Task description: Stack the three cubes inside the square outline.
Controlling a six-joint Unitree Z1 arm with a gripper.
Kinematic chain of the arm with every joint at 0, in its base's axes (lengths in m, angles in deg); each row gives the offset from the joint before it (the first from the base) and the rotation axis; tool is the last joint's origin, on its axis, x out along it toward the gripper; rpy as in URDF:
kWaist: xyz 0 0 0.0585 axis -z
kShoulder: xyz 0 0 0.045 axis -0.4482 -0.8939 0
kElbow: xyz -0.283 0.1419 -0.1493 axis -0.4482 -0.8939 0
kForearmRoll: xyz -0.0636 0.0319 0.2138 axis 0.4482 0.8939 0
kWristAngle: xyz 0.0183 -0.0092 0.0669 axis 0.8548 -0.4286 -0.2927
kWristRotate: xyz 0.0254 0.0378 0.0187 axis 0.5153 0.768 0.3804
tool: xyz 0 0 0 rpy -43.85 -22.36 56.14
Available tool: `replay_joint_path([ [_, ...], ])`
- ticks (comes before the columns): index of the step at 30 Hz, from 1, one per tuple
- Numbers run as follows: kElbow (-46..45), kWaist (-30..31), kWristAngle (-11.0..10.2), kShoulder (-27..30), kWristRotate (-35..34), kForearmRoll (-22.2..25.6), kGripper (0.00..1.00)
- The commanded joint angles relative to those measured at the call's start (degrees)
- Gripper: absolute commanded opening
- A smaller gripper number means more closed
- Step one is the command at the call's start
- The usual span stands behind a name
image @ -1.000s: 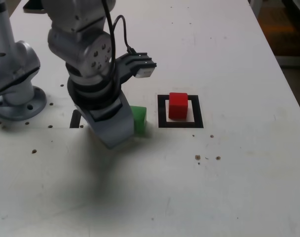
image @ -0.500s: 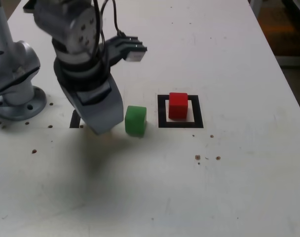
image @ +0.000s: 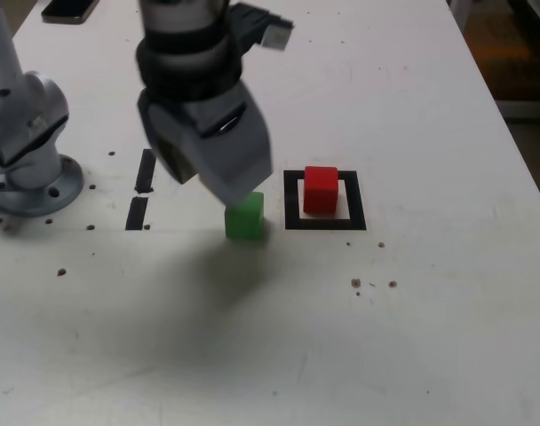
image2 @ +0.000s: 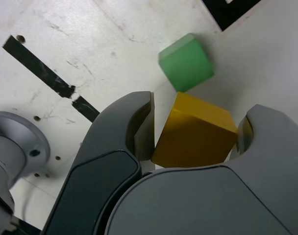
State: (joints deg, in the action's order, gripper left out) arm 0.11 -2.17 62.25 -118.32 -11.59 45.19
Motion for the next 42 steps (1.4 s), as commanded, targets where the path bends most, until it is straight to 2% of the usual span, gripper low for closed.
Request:
replay_joint_path([
  [1, 3.0, -1.6, 1.1, -1.2, -0.1, 0.7, 0.04],
  [5, 8.2, -5.4, 4.1, -3.1, -0.3, 1.5, 0.03],
  [8, 10.9, -7.6, 5.0, -4.3, -0.7, 1.9, 0.03],
  [18, 14.0, -13.3, 4.8, -7.3, -2.3, 0.9, 0.02],
  [32, 14.0, -17.0, 5.3, -13.7, -5.1, -3.6, 0.02],
  [36, 12.5, -18.2, 4.5, -14.1, -5.7, -3.9, 0.02],
  [42, 11.1, -18.8, 2.0, -14.5, -9.1, -4.0, 0.02],
])
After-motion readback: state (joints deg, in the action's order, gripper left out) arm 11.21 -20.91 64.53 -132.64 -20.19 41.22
